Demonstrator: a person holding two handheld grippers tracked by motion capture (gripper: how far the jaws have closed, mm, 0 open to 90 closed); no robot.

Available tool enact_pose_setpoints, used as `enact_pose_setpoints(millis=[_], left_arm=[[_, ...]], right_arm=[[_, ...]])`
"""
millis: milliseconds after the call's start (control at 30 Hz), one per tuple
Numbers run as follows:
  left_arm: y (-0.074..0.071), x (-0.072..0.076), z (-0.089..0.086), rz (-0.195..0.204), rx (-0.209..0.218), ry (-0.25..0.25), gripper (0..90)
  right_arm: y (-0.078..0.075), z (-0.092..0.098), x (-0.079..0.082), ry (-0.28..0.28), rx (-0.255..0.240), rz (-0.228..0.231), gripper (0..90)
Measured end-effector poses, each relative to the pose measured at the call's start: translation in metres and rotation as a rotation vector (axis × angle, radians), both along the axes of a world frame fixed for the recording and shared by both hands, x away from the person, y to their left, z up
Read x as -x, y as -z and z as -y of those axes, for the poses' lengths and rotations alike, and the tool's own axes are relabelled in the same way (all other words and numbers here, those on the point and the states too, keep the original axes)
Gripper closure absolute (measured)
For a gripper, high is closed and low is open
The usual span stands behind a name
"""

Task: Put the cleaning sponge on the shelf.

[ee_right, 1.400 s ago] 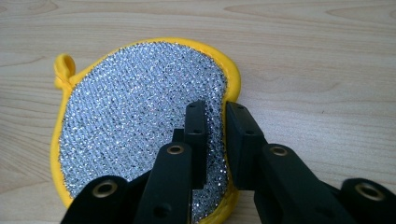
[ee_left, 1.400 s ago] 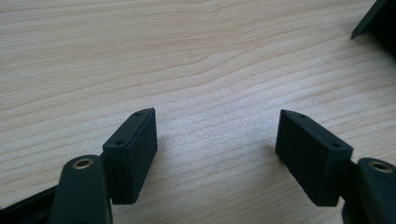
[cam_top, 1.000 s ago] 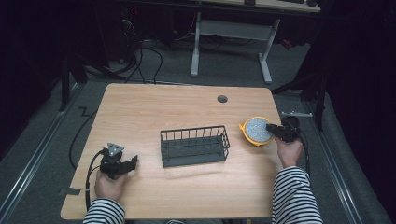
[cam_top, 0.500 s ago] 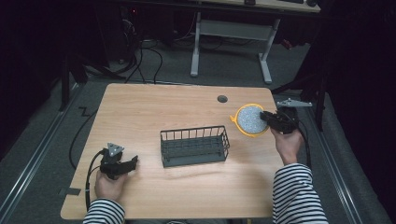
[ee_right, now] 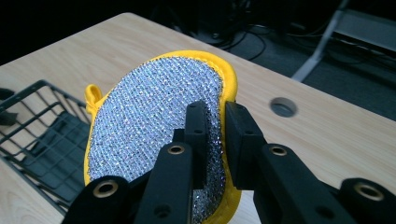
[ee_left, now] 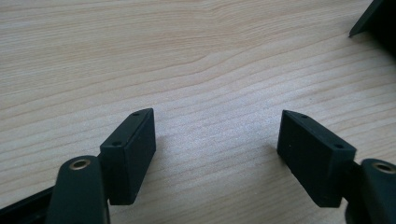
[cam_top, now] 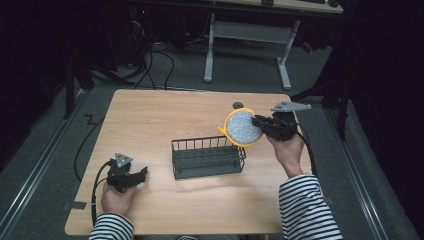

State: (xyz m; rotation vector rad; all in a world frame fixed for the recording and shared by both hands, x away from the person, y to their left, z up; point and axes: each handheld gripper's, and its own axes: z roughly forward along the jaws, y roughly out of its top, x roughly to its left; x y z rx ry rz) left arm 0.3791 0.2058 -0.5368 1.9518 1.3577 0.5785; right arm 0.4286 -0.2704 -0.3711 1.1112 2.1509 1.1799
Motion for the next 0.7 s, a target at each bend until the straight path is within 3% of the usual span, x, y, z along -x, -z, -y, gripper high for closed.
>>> enact_pose_setpoints(millis=[67, 300, 700], left_arm=[[0.000, 0.000, 0.000, 0.000, 0.001, 0.000, 28.7], [0.000, 0.000, 0.000, 0.000, 0.001, 0.000, 28.4], [0.000, 0.000, 0.000, -0.001, 0.001, 0.001, 28.4]], right_arm=[[0.006, -0.015, -0.004, -0.033, -0.006, -0.006, 80.4], [0.018, -0.035, -0.007, -0.081, -0.031, -0.010, 80.2], [0.035, -0.055, -0.009, -0.128, -0.002, -0.020, 79.5]])
